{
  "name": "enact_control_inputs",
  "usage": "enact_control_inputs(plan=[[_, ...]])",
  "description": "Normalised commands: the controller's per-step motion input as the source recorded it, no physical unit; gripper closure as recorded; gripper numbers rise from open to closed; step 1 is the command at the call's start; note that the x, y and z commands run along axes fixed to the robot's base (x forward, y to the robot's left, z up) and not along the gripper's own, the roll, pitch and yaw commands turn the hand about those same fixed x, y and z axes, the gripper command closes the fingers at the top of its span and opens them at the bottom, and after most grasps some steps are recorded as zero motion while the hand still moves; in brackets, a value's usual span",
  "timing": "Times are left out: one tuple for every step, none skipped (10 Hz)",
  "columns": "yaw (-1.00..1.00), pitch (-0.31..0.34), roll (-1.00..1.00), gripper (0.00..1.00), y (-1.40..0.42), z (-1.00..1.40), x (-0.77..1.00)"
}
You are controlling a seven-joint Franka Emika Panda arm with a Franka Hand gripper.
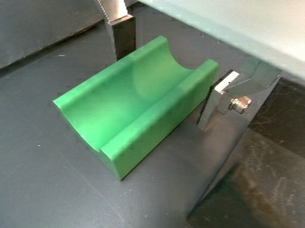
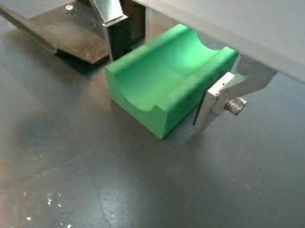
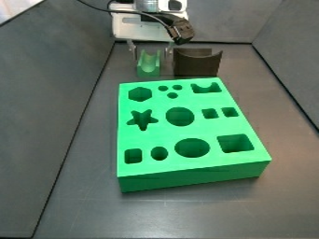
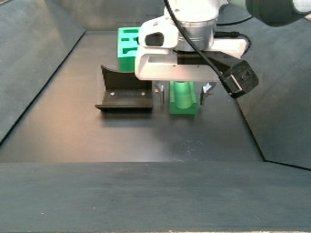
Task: Pick up the arch object. Move up. Place the arch object on the fixture. Regrasp the arch object. Move to above the board. Insert the arch object.
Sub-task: Pick up the arch object.
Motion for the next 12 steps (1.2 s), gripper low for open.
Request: enact_control_inputs(plan=[[0.0, -0.093, -0.15, 0.0, 0.09, -0.14, -0.02], [0.0, 0.0, 0.0, 0.0, 0.0, 0.0, 0.0], [0.0, 0.0, 0.0, 1.0, 0.0, 0.0, 0.0], [0.0, 0.0, 0.0, 1.0, 0.0, 0.0, 0.0], [0.0, 0.0, 0.0, 1.0, 0.0, 0.0, 0.0], [0.0, 0.0, 0.0, 1.0, 0.0, 0.0, 0.0], [0.0, 0.0, 0.0, 1.0, 0.0, 0.0, 0.0], [0.0, 0.0, 0.0, 1.0, 0.0, 0.0, 0.0], [0.0, 0.0, 0.0, 1.0, 0.0, 0.0, 0.0], [0.0, 0.0, 0.0, 1.0, 0.0, 0.0, 0.0], [0.0, 0.0, 0.0, 1.0, 0.0, 0.0, 0.0], [0.0, 0.0, 0.0, 1.0, 0.0, 0.0, 0.0]])
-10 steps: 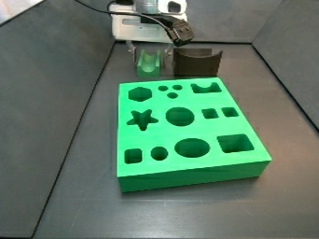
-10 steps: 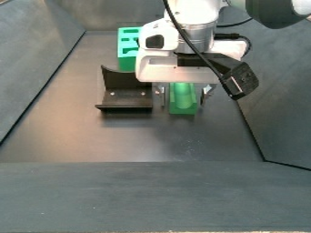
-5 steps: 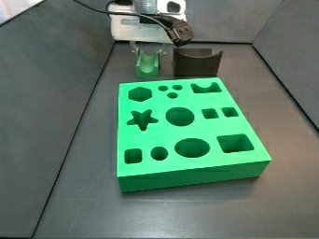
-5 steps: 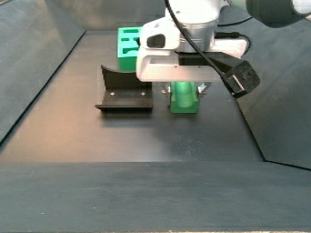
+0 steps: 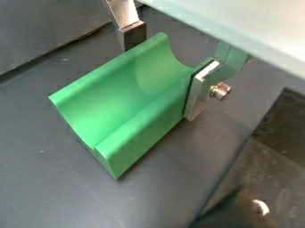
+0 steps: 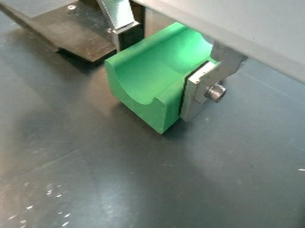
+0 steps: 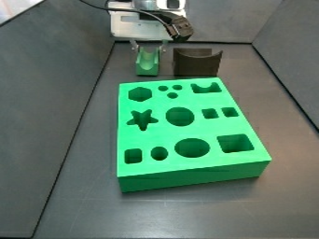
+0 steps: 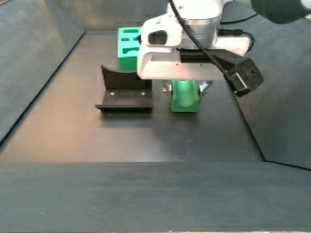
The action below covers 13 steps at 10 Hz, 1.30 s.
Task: Pick up the arch object. Move up. Place the arch object on the fixture. Regrasp the arch object. Move to above the board. Insert the arch object.
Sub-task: Pick up the arch object, then move up, then place the arch object on the fixture.
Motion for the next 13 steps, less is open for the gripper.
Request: enact_control_inputs(plan=[[0.0, 0.0, 0.0, 1.0, 0.0, 0.0, 0.0], [0.0, 0.0, 0.0, 1.0, 0.0, 0.83, 0.0], [0.05, 0.007, 0.01, 1.0, 0.07, 0.8, 0.02], [0.04, 0.029, 0.02, 1.0, 0.07, 0.72, 0.01], [0.02, 0.057, 0.03, 1.0, 0.04, 0.55, 0.01], [0.01, 0.067, 0.05, 1.0, 0.02, 0.4, 0.0], [0.0, 0.067, 0.07, 1.0, 0.01, 0.25, -0.01], [0.0, 0.0, 0.0, 1.0, 0.0, 1.0, 0.0], [0.0, 0.009, 0.01, 1.0, 0.0, 1.0, 0.0], [0.0, 0.025, 0.03, 1.0, 0.0, 1.0, -0.01], [-0.01, 0.036, 0.04, 1.0, 0.0, 1.0, -0.02], [-0.01, 0.047, 0.06, 1.0, 0.0, 1.0, -0.02], [0.0, 0.061, 0.08, 1.0, 0.0, 1.0, -0.02]])
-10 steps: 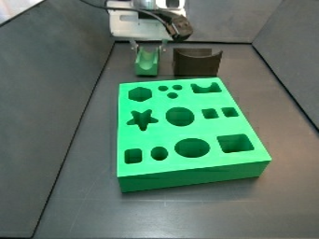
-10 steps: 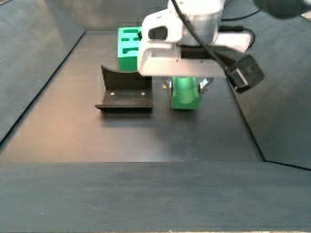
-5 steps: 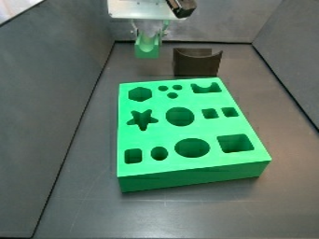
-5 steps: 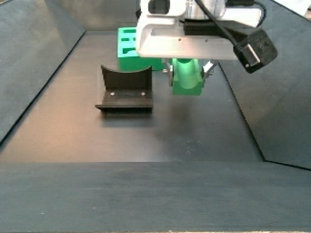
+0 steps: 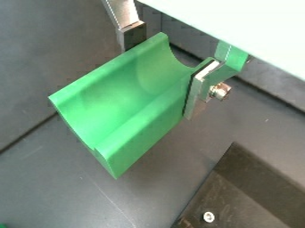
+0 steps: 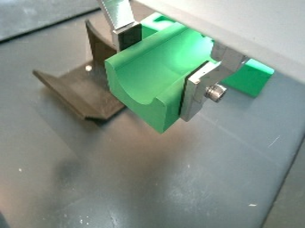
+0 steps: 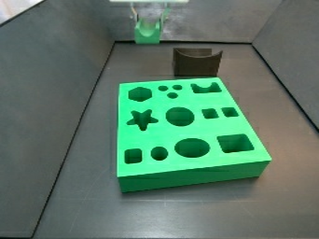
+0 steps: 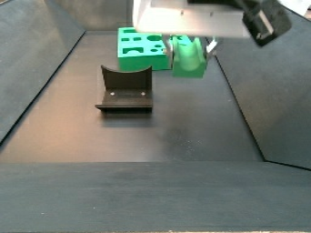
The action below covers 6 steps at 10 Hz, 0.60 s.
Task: Pick up the arch object. Move up. Place the arch object on the fixture. Regrasp the arch object. Move to above the board. Insert the arch object.
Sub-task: Place the arch object on the fixture.
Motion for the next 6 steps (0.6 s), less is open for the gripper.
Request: enact_control_inputs(plan=[[0.0, 0.069, 0.1, 1.0, 0.0, 1.0, -0.02], [0.01, 0.075, 0.1, 1.0, 0.0, 0.89, -0.02], [0.02, 0.075, 0.1, 1.0, 0.0, 0.79, -0.02], [0.02, 0.081, 0.09, 1.0, 0.0, 0.6, -0.01], [0.02, 0.085, 0.08, 1.0, 0.0, 0.45, 0.0], [0.01, 0.094, 0.07, 1.0, 0.01, 0.25, 0.01]])
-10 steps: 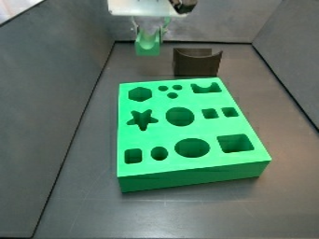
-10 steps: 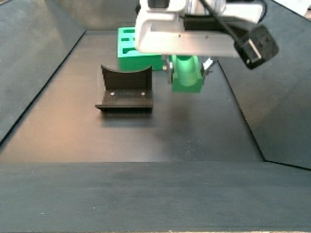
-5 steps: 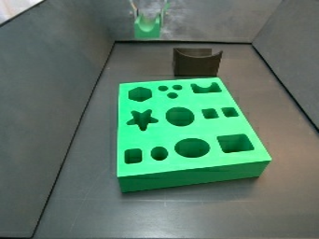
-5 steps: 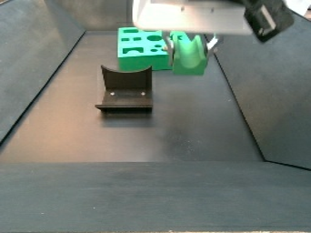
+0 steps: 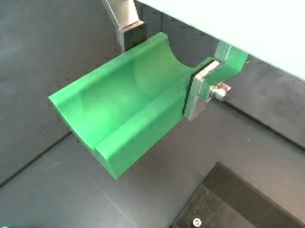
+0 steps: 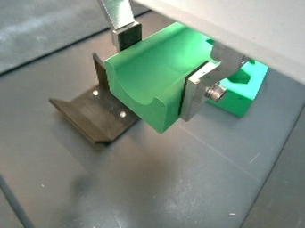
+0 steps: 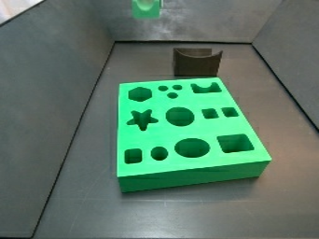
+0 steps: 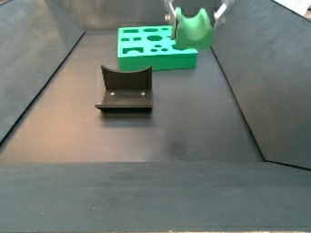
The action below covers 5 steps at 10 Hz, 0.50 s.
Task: Pick up the arch object. Move up. Place the arch object on the fixture. Regrasp the arch object. Move to above the board. Insert the arch object.
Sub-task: Place the arch object on the fixture.
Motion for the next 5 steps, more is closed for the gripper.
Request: enact_control_inputs(plan=[[0.27, 0.286, -0.3, 1.0, 0.01, 0.26, 1.0], [0.25, 0.297, -0.3, 1.0, 0.01, 0.18, 1.0], [0.18, 0.276, -0.29, 1.0, 0.01, 0.15, 1.0], [0.09, 0.22, -0.22, 1.0, 0.02, 0.11, 1.0], [0.06, 0.198, -0.19, 1.0, 0.02, 0.1, 1.0]])
